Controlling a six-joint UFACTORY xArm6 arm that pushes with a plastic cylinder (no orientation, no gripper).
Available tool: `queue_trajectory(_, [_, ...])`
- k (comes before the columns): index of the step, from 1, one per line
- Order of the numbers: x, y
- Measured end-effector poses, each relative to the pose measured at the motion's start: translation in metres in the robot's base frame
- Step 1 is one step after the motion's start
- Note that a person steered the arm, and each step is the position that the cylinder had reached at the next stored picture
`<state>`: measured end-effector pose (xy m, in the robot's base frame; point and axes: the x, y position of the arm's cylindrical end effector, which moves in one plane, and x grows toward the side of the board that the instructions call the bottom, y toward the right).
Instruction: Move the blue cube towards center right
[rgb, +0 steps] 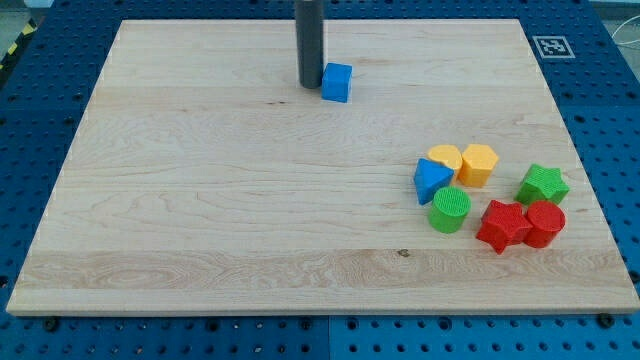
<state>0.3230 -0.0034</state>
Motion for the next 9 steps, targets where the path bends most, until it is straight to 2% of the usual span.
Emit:
queue_trajectory(2, [0.027,0.088])
queue_trajectory(5, [0.023,0.19])
queue_trajectory(7, [0.023,0.211])
queue_trajectory(9, [0.032,0.181])
